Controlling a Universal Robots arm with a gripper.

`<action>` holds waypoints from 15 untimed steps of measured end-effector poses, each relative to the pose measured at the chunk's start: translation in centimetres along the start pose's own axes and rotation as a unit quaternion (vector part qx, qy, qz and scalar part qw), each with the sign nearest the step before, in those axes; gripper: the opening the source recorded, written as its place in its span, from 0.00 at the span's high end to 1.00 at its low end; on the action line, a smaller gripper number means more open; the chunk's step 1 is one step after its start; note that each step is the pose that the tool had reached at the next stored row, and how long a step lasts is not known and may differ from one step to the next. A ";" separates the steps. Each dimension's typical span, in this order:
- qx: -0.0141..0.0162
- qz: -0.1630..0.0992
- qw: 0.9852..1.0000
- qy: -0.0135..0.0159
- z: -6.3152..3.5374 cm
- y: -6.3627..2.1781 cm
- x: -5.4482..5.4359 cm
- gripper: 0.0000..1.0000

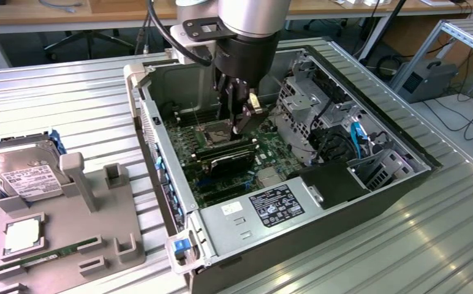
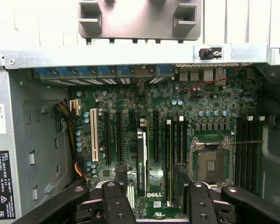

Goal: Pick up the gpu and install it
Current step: 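Press down on the gpu until it lock into place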

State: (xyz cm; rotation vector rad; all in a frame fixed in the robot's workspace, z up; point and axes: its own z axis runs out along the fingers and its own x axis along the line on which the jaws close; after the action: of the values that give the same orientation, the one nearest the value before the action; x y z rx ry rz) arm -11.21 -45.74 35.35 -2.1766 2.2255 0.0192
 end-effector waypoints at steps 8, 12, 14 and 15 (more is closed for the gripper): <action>0.000 0.000 1.000 0.000 0.00 0.00 0.0 0.89; 0.000 0.000 1.000 0.000 0.00 0.00 0.0 0.89; 0.000 0.000 1.000 0.000 0.00 0.00 0.0 0.89; 0.000 0.000 1.000 0.000 0.00 0.00 0.0 0.89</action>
State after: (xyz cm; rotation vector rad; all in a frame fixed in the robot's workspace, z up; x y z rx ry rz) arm -11.21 -45.74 35.35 -2.1766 2.2255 0.0191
